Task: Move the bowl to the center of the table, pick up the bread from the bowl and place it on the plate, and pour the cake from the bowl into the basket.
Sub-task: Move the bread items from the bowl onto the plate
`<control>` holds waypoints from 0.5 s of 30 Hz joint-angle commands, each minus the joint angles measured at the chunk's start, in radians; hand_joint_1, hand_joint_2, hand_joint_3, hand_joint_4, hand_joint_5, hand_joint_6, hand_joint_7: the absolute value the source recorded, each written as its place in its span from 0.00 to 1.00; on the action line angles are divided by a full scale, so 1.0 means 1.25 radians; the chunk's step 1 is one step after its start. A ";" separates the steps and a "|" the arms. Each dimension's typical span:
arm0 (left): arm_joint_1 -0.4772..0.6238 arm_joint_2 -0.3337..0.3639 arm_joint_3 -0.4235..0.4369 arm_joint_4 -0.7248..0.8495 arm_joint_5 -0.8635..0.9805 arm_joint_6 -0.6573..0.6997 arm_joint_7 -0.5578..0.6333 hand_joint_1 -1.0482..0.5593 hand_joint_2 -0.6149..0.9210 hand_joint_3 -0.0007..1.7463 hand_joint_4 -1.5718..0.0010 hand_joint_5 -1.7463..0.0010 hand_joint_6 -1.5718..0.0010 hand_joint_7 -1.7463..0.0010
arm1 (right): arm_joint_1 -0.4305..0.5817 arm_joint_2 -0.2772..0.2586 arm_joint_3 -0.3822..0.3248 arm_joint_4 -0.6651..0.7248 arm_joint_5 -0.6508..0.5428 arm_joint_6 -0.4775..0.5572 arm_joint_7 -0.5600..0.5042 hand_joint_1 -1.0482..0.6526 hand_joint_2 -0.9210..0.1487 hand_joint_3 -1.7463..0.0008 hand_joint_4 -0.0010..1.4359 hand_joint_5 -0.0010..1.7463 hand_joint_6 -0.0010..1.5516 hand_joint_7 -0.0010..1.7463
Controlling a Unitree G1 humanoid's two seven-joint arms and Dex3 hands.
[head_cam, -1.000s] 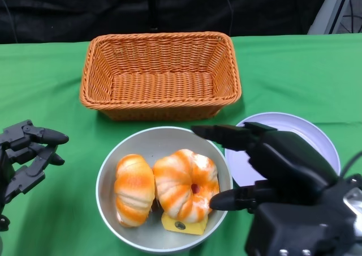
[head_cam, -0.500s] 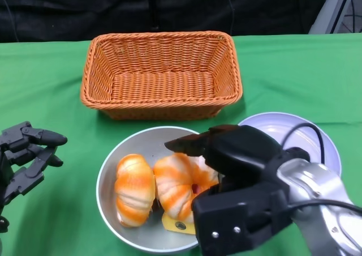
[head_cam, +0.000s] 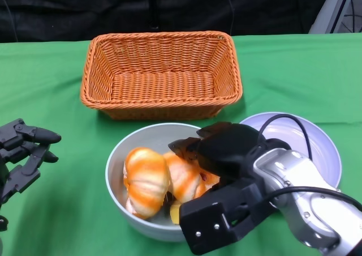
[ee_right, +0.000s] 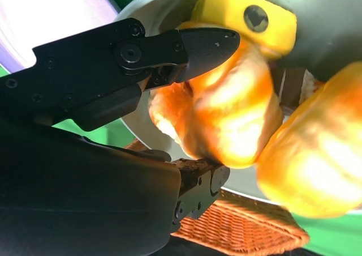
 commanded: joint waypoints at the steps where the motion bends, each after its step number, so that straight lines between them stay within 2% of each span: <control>1: 0.009 0.010 -0.001 -0.003 -0.003 0.000 0.002 0.56 0.96 0.28 0.49 0.24 0.45 0.43 | -0.008 0.016 0.018 0.061 -0.018 -0.016 -0.049 0.02 0.00 0.83 0.11 0.06 0.15 0.01; 6: 0.013 0.009 -0.002 -0.007 -0.004 0.002 0.003 0.56 0.96 0.28 0.49 0.24 0.44 0.44 | -0.012 0.028 0.026 0.101 -0.022 -0.028 -0.084 0.03 0.00 0.83 0.14 0.07 0.16 0.01; 9: 0.015 0.010 -0.003 -0.011 -0.003 0.003 0.005 0.55 0.95 0.28 0.48 0.24 0.44 0.45 | -0.004 0.041 0.031 0.124 -0.022 -0.031 -0.121 0.04 0.00 0.86 0.19 0.08 0.19 0.02; 11: 0.016 0.010 -0.003 -0.012 -0.003 0.001 0.002 0.56 0.95 0.28 0.48 0.24 0.43 0.45 | 0.001 0.045 0.032 0.132 -0.017 -0.037 -0.148 0.06 0.00 0.90 0.27 0.10 0.23 0.02; 13: 0.015 0.010 -0.003 -0.011 -0.005 0.002 0.002 0.56 0.95 0.28 0.48 0.24 0.43 0.46 | 0.009 0.047 0.036 0.137 -0.017 -0.046 -0.185 0.07 0.00 0.90 0.29 0.10 0.23 0.02; 15: 0.013 0.009 -0.003 -0.008 -0.005 0.003 0.003 0.55 0.95 0.28 0.49 0.24 0.43 0.46 | 0.023 0.050 0.038 0.143 -0.013 -0.071 -0.253 0.22 0.01 0.97 0.56 0.13 0.35 0.02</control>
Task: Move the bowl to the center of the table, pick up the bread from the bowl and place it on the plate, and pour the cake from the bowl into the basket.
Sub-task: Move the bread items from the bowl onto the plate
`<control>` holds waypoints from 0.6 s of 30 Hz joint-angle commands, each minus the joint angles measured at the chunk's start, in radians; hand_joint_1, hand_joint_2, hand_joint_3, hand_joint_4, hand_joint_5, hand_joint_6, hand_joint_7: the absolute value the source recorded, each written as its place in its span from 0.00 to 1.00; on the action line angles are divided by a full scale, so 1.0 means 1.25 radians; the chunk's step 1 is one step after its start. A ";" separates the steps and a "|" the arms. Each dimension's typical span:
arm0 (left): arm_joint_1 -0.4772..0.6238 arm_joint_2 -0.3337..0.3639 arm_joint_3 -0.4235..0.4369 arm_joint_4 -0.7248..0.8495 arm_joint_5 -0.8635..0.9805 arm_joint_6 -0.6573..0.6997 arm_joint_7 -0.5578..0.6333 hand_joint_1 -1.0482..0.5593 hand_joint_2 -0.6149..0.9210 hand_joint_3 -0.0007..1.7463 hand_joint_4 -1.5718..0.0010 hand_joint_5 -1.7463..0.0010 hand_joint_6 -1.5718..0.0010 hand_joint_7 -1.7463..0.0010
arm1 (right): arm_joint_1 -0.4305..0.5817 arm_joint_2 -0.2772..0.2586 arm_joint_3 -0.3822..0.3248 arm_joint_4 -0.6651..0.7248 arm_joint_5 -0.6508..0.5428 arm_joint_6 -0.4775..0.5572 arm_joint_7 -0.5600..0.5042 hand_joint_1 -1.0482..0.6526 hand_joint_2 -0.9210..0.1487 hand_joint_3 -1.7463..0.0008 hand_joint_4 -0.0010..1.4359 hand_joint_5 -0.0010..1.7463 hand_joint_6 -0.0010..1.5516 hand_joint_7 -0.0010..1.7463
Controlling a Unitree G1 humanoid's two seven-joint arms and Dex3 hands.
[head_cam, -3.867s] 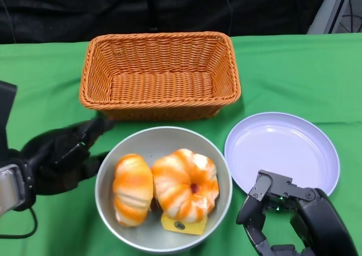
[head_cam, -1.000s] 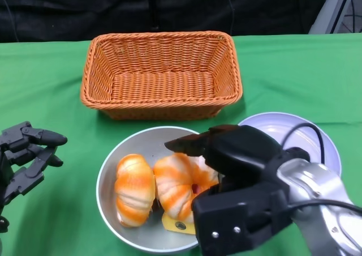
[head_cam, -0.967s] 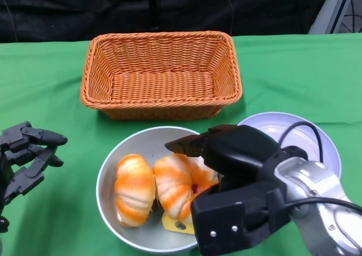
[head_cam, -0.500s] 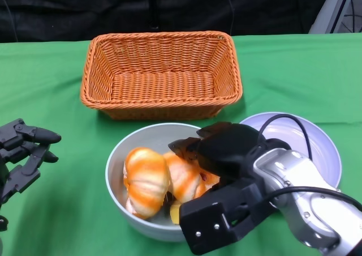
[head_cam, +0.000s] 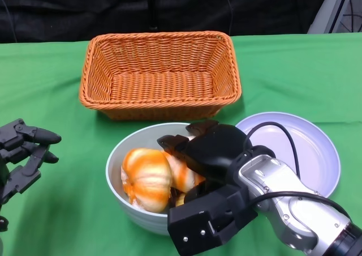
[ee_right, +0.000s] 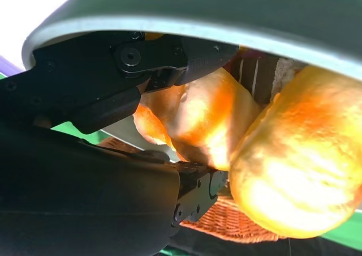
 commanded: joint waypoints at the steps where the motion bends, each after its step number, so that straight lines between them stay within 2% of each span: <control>1: 0.009 0.009 0.001 -0.004 -0.004 0.003 0.003 0.55 0.95 0.28 0.49 0.24 0.43 0.46 | 0.037 -0.001 0.010 0.024 0.003 -0.045 -0.087 0.28 0.00 0.98 0.62 0.19 0.41 0.02; 2: 0.008 0.009 0.001 -0.003 -0.004 0.004 0.003 0.56 0.95 0.28 0.49 0.24 0.43 0.46 | 0.039 -0.002 0.009 0.030 0.005 -0.059 -0.115 0.35 0.00 0.99 0.61 0.35 0.49 0.02; 4: 0.008 0.009 0.001 -0.003 -0.004 0.006 0.003 0.56 0.95 0.28 0.49 0.24 0.43 0.46 | 0.043 -0.004 0.004 0.041 0.011 -0.087 -0.163 0.42 0.00 0.99 0.56 0.57 0.58 0.02; 5: 0.007 0.010 0.000 -0.002 -0.002 0.006 0.004 0.56 0.96 0.28 0.49 0.24 0.43 0.47 | 0.042 -0.004 0.000 0.052 0.018 -0.106 -0.188 0.43 0.01 1.00 0.55 0.65 0.62 0.03; 8: 0.005 0.010 0.000 0.001 -0.003 0.003 0.002 0.55 0.96 0.27 0.49 0.24 0.42 0.47 | 0.035 -0.011 -0.009 0.088 0.032 -0.161 -0.251 0.43 0.03 1.00 0.53 0.78 0.70 0.08; 9: 0.005 0.009 0.000 0.002 -0.006 0.002 -0.001 0.55 0.96 0.27 0.49 0.24 0.42 0.47 | 0.033 -0.012 -0.011 0.098 0.034 -0.175 -0.268 0.44 0.01 1.00 0.51 0.85 0.68 0.17; 11: 0.004 0.008 0.001 0.003 -0.013 -0.001 -0.007 0.55 0.96 0.27 0.48 0.25 0.42 0.47 | 0.030 -0.014 -0.015 0.117 0.039 -0.201 -0.300 0.45 0.00 1.00 0.50 0.88 0.59 0.35; 13: 0.003 0.007 0.001 0.003 -0.015 -0.002 -0.009 0.55 0.96 0.27 0.48 0.25 0.42 0.48 | 0.028 -0.014 -0.018 0.127 0.041 -0.213 -0.314 0.45 0.00 1.00 0.50 0.89 0.57 0.39; 16: 0.003 0.009 -0.001 0.005 -0.010 -0.005 -0.003 0.55 0.96 0.27 0.48 0.25 0.42 0.48 | 0.024 -0.016 -0.027 0.154 0.039 -0.254 -0.396 0.46 0.02 1.00 0.49 0.92 0.55 0.50; 18: 0.004 0.010 -0.002 0.004 -0.005 -0.005 0.004 0.55 0.96 0.27 0.47 0.26 0.42 0.48 | 0.021 -0.017 -0.035 0.160 0.041 -0.266 -0.418 0.45 0.02 1.00 0.48 0.92 0.52 0.52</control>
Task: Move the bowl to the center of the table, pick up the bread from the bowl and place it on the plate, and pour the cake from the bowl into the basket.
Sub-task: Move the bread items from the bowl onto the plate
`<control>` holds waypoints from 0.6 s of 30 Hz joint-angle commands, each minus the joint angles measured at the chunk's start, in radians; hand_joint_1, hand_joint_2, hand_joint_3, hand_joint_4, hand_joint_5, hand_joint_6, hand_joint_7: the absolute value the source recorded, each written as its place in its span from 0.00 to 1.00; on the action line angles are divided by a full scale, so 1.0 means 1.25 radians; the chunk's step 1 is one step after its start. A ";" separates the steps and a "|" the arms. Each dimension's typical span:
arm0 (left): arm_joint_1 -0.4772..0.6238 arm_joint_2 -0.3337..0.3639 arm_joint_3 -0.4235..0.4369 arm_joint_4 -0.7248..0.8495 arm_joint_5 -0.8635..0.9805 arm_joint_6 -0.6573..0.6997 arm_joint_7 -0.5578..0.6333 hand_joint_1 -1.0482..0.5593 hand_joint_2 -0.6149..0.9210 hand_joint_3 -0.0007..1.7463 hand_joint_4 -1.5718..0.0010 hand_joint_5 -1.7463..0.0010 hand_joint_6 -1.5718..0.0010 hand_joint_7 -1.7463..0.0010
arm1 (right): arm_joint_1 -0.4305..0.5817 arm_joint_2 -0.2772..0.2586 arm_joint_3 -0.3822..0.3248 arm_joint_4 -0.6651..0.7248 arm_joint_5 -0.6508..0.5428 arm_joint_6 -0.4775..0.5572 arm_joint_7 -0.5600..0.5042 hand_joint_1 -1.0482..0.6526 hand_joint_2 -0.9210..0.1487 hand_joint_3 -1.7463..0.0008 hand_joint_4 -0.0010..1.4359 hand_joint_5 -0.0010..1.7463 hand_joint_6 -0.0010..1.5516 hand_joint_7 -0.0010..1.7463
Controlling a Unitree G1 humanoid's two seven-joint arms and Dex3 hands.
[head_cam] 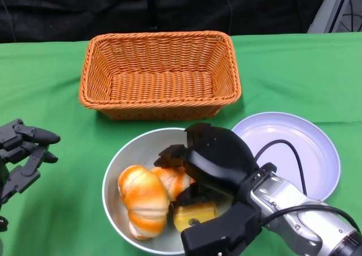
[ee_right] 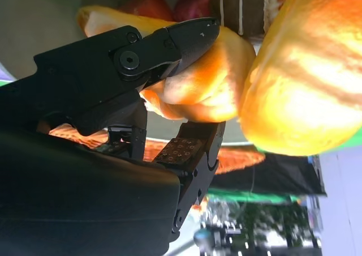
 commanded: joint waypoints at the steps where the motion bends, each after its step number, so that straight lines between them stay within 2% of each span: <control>1: 0.005 0.011 0.000 0.002 0.005 -0.003 0.008 0.55 0.96 0.27 0.47 0.27 0.42 0.48 | -0.006 -0.008 -0.010 0.016 0.003 -0.022 -0.037 0.44 0.02 1.00 0.48 0.92 0.52 0.52; 4: 0.006 0.012 0.000 0.002 0.007 -0.001 0.011 0.55 0.96 0.27 0.47 0.27 0.41 0.49 | -0.008 -0.009 -0.013 0.020 -0.002 -0.024 -0.055 0.44 0.02 1.00 0.48 0.92 0.51 0.52; 6: 0.005 0.012 0.000 0.004 0.008 -0.004 0.010 0.55 0.96 0.27 0.47 0.27 0.41 0.50 | -0.010 -0.010 -0.019 0.021 -0.001 -0.029 -0.073 0.44 0.03 1.00 0.45 0.94 0.45 0.65; 8: 0.005 0.012 -0.001 0.005 0.009 -0.005 0.010 0.55 0.96 0.27 0.47 0.27 0.41 0.50 | -0.013 -0.011 -0.025 0.026 0.002 -0.039 -0.093 0.44 0.04 1.00 0.44 0.95 0.43 0.69; 12: 0.003 0.012 -0.001 0.008 0.015 -0.010 0.015 0.55 0.96 0.27 0.47 0.28 0.40 0.50 | -0.013 -0.013 -0.040 0.025 0.012 -0.056 -0.120 0.43 0.08 1.00 0.47 0.93 0.44 0.67; 14: 0.002 0.012 -0.001 0.009 0.020 -0.010 0.019 0.55 0.96 0.26 0.46 0.28 0.40 0.51 | -0.008 -0.014 -0.053 0.011 0.026 -0.066 -0.115 0.43 0.09 1.00 0.48 0.91 0.46 0.61; 18: 0.002 0.011 0.000 0.008 0.017 -0.004 0.017 0.54 0.96 0.26 0.46 0.28 0.40 0.51 | 0.001 -0.013 -0.076 -0.008 0.048 -0.084 -0.114 0.44 0.07 0.99 0.49 0.89 0.48 0.56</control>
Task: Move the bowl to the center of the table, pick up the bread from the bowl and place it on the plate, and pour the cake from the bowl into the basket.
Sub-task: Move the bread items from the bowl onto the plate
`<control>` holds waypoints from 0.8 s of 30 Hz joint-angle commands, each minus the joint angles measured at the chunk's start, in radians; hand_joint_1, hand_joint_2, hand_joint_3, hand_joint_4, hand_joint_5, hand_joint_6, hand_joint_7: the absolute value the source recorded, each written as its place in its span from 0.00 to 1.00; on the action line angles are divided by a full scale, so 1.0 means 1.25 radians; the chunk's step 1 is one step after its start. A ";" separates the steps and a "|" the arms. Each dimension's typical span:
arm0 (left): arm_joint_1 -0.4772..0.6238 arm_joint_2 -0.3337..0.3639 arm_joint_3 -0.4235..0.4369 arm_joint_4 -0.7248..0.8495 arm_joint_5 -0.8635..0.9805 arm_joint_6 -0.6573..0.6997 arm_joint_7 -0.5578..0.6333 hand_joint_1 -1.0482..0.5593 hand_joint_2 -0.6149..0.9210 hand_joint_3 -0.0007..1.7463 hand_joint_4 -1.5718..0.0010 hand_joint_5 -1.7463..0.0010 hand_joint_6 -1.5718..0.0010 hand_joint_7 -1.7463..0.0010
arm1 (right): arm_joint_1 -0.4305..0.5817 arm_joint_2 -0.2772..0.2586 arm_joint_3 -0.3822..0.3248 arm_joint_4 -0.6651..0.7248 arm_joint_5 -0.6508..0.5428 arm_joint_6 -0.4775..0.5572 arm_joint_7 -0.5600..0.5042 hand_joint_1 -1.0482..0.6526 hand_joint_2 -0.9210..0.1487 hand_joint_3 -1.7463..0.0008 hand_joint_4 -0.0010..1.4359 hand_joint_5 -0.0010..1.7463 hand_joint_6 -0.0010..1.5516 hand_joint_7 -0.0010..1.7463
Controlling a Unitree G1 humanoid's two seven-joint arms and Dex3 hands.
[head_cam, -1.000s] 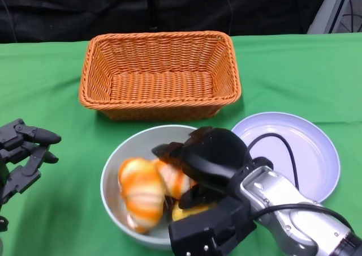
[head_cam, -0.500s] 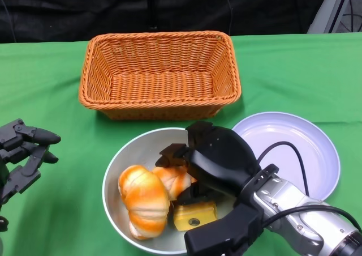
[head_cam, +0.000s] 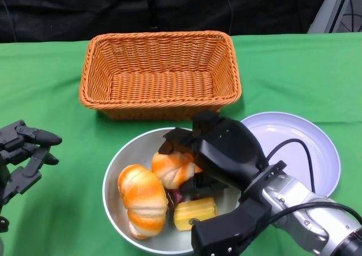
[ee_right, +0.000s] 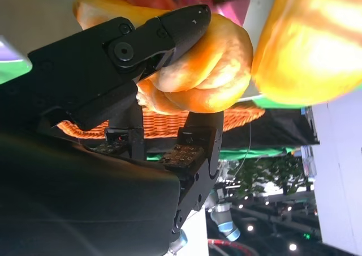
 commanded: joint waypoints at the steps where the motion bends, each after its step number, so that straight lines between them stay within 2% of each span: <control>1: 0.001 0.010 0.001 0.004 -0.002 -0.002 0.006 0.55 0.96 0.26 0.46 0.28 0.40 0.51 | 0.003 -0.009 -0.028 -0.030 0.029 -0.019 -0.011 0.45 0.06 1.00 0.50 0.87 0.49 0.52; 3: 0.000 0.009 0.000 0.004 -0.001 -0.002 0.008 0.55 0.96 0.26 0.46 0.28 0.40 0.51 | 0.012 -0.009 -0.042 -0.049 0.047 -0.026 0.001 0.46 0.05 1.00 0.51 0.85 0.53 0.43; 5: 0.000 0.009 0.000 0.004 -0.001 -0.002 0.007 0.55 0.96 0.26 0.46 0.28 0.40 0.51 | 0.019 -0.010 -0.052 -0.067 0.059 -0.029 0.010 0.47 0.05 1.00 0.51 0.84 0.55 0.39; 13: 0.001 0.007 -0.003 0.005 0.005 -0.005 0.014 0.55 0.96 0.26 0.45 0.29 0.40 0.51 | 0.050 -0.021 -0.093 -0.165 0.086 -0.041 0.031 0.48 0.07 1.00 0.54 0.83 0.61 0.32; 16: 0.000 0.006 -0.002 0.007 0.008 -0.007 0.018 0.55 0.96 0.26 0.45 0.28 0.40 0.51 | 0.050 -0.024 -0.110 -0.192 0.093 -0.040 0.046 0.48 0.06 1.00 0.53 0.84 0.59 0.34; 18: -0.002 0.004 -0.002 0.008 0.006 -0.005 0.016 0.55 0.96 0.26 0.45 0.28 0.39 0.51 | 0.043 -0.024 -0.123 -0.200 0.096 -0.038 0.049 0.48 0.06 1.00 0.55 0.77 0.60 0.31; 20: -0.003 0.002 -0.002 0.009 0.003 -0.004 0.013 0.55 0.96 0.26 0.45 0.28 0.39 0.51 | 0.029 -0.023 -0.141 -0.201 0.102 -0.037 0.047 0.47 0.07 1.00 0.60 0.68 0.65 0.23; 24: -0.005 0.003 -0.003 0.012 0.009 -0.007 0.019 0.55 0.96 0.26 0.45 0.29 0.39 0.51 | -0.007 -0.018 -0.175 -0.201 0.115 -0.018 0.062 0.49 0.05 0.99 0.61 0.63 0.67 0.19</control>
